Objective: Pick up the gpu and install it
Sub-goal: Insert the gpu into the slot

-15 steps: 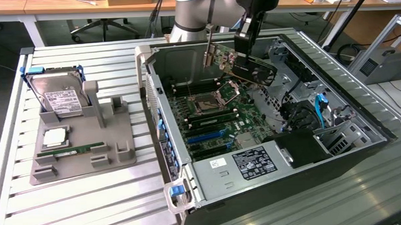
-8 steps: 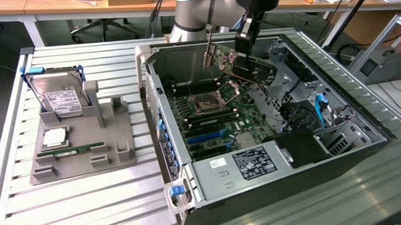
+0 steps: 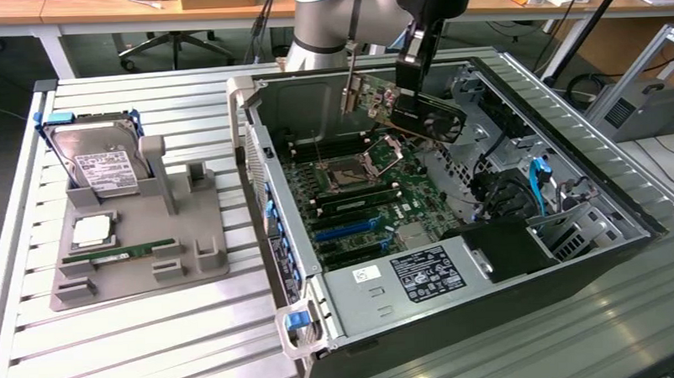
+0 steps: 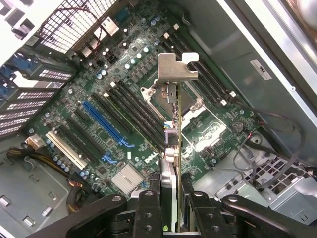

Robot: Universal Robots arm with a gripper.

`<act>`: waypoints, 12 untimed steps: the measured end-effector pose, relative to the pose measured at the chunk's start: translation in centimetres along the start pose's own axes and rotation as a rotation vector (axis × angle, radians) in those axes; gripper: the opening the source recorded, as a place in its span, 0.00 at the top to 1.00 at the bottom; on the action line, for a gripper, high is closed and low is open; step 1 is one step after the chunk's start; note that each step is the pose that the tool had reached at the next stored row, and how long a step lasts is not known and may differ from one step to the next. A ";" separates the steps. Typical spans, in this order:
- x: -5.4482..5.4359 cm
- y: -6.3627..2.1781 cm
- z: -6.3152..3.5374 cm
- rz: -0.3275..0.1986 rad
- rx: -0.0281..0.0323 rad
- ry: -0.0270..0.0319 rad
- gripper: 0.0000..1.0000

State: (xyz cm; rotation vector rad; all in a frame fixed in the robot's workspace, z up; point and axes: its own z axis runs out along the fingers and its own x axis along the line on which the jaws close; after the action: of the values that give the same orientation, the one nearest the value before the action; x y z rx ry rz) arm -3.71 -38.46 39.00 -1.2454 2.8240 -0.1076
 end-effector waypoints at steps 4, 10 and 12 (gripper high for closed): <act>0.0 0.00 0.00 -0.010 -0.0002 -0.0009 0.73; 0.0 0.00 0.00 -0.020 -0.0004 -0.0017 0.73; 0.0 0.00 0.00 -0.022 -0.0004 -0.0019 0.73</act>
State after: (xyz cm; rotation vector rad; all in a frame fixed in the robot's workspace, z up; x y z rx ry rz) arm -3.71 -38.46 39.00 -1.2765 2.8093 -0.1067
